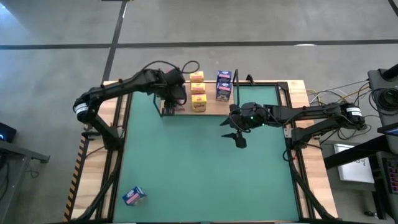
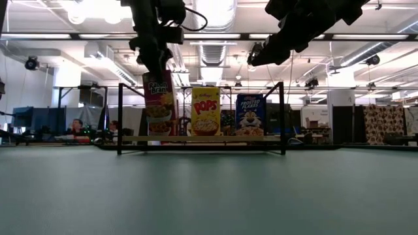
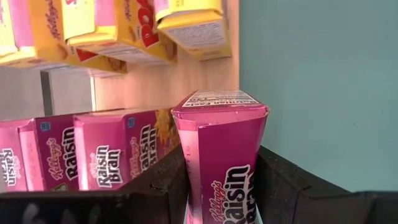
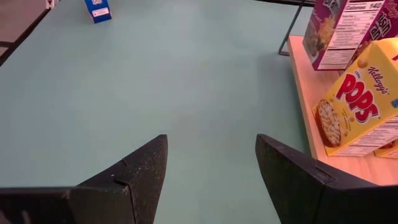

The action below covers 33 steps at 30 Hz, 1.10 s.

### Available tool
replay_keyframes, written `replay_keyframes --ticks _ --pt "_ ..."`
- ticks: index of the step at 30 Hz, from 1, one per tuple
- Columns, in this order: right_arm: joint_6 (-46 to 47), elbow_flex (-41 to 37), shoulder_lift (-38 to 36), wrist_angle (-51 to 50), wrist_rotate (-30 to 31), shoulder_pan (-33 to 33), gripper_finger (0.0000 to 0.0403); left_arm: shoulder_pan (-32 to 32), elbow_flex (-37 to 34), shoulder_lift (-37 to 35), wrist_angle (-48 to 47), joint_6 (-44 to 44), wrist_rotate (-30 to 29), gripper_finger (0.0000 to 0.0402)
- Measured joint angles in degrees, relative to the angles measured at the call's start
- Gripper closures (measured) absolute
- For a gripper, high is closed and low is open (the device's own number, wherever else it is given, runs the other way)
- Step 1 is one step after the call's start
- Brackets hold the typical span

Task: Stack cereal on shelf
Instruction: Put the pink cereal box on the shelf aligned with the other pink cereal boxes

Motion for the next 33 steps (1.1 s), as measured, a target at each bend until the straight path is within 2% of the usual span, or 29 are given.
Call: replay_keyframes --ticks 18,33 --pt "0.0 0.0 0.0 0.0 0.0 0.0 0.017 1.9 -5.3 0.0 4.7 2.1 1.5 0.0272" --pt "0.5 0.0 0.0 0.0 0.0 0.0 0.017 2.3 -5.4 2.4 4.4 2.1 1.4 0.0272"
